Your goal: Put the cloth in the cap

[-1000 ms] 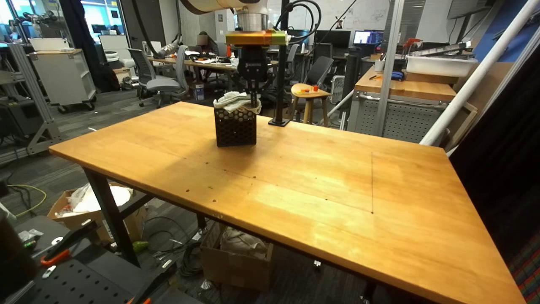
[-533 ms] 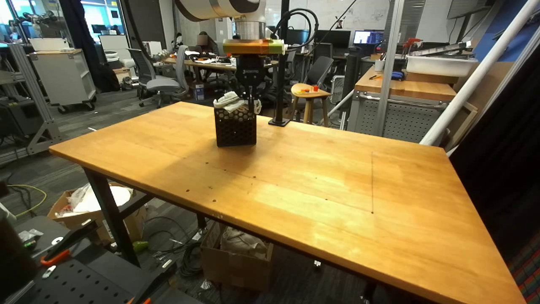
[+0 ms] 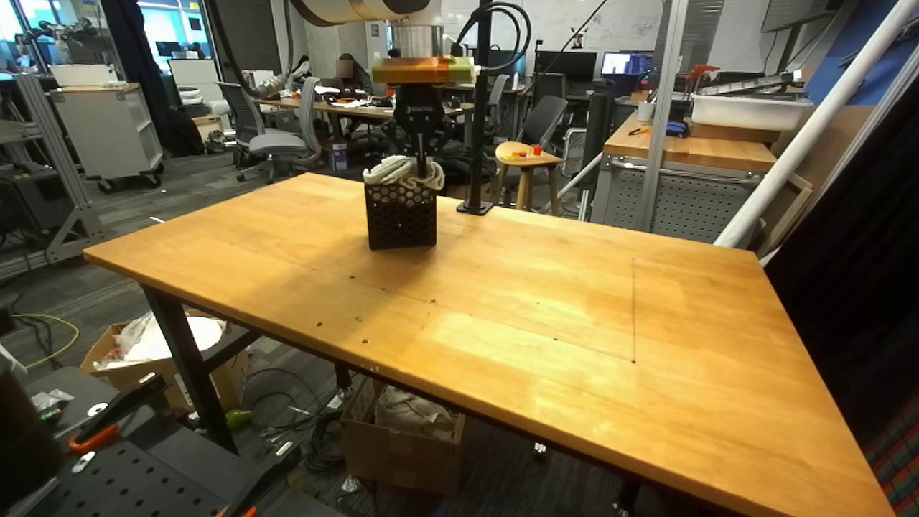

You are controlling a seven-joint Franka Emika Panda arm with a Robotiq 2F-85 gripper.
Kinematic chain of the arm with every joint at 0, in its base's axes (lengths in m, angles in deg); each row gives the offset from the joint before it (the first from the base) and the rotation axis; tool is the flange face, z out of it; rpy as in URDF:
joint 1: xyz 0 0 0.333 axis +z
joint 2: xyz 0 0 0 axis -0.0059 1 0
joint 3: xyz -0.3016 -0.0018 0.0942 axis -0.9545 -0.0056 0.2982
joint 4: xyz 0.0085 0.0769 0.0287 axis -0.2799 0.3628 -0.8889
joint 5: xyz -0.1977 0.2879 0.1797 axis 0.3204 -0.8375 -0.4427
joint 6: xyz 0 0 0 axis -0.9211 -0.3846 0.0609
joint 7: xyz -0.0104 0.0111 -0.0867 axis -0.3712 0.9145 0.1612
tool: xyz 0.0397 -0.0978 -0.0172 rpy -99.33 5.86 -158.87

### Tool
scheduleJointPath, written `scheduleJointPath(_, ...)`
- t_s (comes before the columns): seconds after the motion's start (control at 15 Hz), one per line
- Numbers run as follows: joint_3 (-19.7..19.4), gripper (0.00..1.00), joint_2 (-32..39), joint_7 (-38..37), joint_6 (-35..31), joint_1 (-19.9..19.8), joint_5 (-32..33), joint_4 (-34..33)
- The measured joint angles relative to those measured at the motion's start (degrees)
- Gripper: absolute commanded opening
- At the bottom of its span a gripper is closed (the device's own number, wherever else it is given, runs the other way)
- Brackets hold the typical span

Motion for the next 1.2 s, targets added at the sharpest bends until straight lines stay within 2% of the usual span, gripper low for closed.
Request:
scheduleJointPath(0.67,2.23,0.05,-0.81,0.01,-0.85,1.74,-4.4,-2.29)
scheduleJointPath(1.2,3.25,0.05,0.78,0.1,-0.98,2.37,-5.29,-3.8)
